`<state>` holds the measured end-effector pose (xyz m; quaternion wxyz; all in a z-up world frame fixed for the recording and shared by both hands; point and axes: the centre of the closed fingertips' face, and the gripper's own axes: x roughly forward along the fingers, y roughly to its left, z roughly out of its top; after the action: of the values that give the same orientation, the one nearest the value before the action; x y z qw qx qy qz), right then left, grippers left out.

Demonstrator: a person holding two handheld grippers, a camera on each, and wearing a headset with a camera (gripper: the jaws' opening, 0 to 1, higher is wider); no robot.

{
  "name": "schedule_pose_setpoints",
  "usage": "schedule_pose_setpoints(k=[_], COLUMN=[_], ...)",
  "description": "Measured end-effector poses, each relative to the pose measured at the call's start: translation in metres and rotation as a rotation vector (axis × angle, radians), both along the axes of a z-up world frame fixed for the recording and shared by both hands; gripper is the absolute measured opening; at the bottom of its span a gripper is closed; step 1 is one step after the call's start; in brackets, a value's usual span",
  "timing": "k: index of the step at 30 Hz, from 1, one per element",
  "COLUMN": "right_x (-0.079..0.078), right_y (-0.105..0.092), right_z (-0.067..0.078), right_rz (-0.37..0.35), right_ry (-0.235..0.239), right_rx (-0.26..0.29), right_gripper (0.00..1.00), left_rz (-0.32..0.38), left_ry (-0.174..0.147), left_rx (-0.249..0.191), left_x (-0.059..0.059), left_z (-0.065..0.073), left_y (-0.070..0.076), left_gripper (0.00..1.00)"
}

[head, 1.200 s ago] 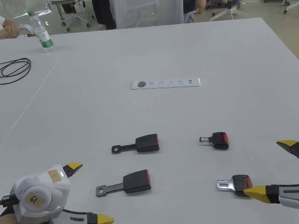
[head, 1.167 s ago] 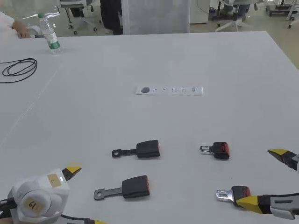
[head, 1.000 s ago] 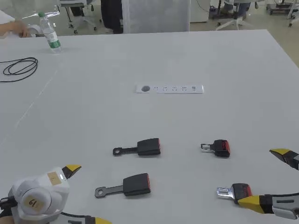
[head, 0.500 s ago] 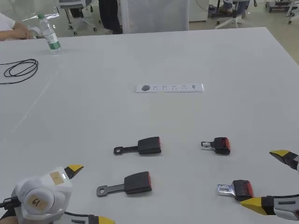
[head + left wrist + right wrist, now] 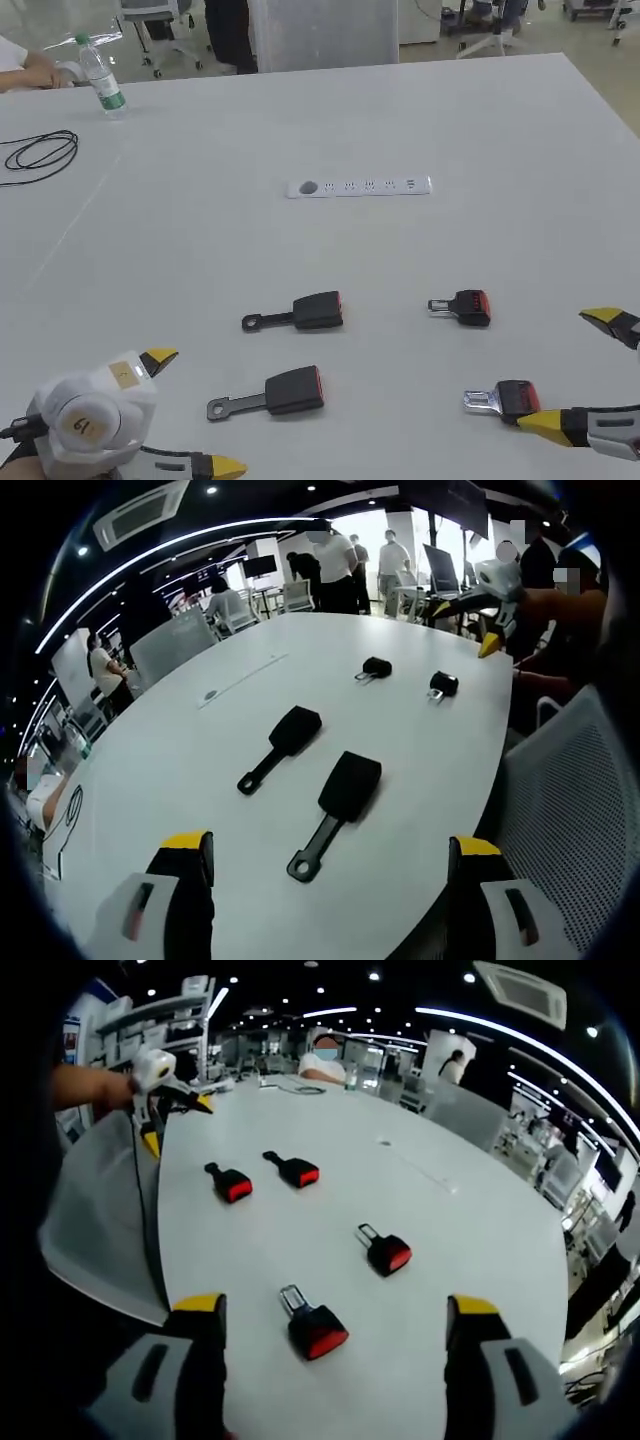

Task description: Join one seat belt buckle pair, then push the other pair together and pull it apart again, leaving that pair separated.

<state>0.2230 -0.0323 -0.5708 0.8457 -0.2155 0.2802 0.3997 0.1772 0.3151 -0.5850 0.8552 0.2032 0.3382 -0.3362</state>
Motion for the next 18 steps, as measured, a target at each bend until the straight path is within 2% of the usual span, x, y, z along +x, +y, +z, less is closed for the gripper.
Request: schedule_pose_setpoints(k=[13,18], right_x=[-0.0075,-0.0092], right_y=[-0.0037,-0.0037], right_z=[-0.0023,-0.0029], right_rz=[-0.008,-0.01], right_ry=[-0.004,-0.001], right_rx=[-0.017,-0.027], right_gripper=[0.91,0.91], left_rz=[-0.016,-0.042], left_ry=[0.006,0.014], left_rx=[0.013,0.022], left_x=[-0.0032,-0.0037], left_z=[-0.0016,-0.0033], left_y=[-0.0019,-0.0079], left_gripper=[0.98,0.93])
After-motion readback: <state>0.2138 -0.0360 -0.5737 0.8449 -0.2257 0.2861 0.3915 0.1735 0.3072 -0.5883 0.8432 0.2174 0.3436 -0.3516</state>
